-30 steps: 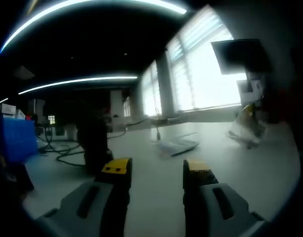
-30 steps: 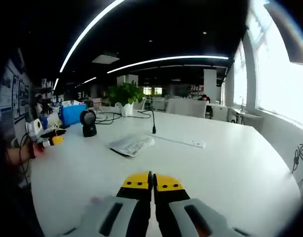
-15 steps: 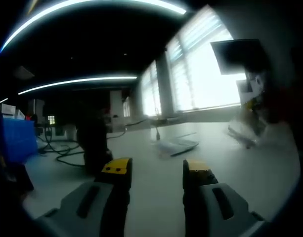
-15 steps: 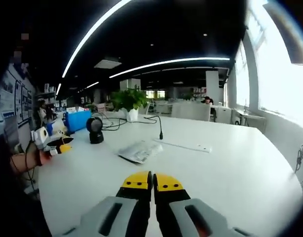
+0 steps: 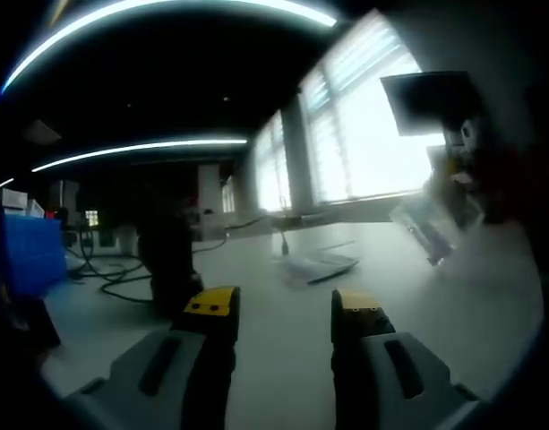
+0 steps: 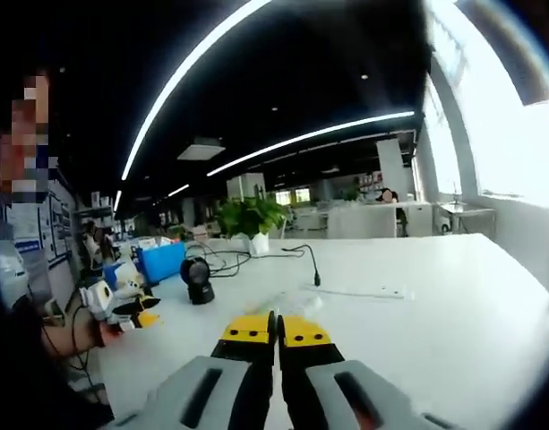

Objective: Clip sheet goods on table flip sheet goods clip sheet goods scan sheet goods put sheet goods back to table

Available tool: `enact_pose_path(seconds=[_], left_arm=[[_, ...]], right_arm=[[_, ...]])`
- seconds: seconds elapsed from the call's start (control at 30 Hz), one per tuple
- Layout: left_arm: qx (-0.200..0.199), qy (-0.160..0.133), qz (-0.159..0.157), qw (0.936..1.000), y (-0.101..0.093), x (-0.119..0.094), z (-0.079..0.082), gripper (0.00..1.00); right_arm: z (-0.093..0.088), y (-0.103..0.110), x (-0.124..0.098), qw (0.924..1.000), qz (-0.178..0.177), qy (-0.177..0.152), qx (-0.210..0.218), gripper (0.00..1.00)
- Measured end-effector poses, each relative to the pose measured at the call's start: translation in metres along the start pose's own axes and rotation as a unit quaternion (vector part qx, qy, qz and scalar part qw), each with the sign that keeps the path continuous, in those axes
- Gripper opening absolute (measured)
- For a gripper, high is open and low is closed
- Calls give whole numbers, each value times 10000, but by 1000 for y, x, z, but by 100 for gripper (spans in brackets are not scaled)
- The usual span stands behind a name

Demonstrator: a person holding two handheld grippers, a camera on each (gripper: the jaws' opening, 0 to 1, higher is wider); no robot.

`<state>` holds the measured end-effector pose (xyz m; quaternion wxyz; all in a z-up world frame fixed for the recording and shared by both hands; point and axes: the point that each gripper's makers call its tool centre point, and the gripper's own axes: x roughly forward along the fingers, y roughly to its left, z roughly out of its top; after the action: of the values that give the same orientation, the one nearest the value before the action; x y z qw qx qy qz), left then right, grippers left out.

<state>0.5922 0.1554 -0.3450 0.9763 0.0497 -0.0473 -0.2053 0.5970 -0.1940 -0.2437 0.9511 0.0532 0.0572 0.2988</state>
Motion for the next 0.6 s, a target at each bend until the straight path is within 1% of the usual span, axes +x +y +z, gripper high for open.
enact_pose_path(seconds=[0.23, 0.37, 0.6], left_arm=[[-26, -36, -4, 10000, 0, -1, 1, 33], [-39, -50, -17, 10000, 0, -1, 2, 33], [-48, -66, -16, 10000, 0, -2, 3, 33]], right_arm=[[8, 1, 3, 9999, -2, -107, -115, 0], [13, 1, 4, 9998, -6, -214, -30, 0], [26, 1, 8, 9986, -18, -499, 168, 0]])
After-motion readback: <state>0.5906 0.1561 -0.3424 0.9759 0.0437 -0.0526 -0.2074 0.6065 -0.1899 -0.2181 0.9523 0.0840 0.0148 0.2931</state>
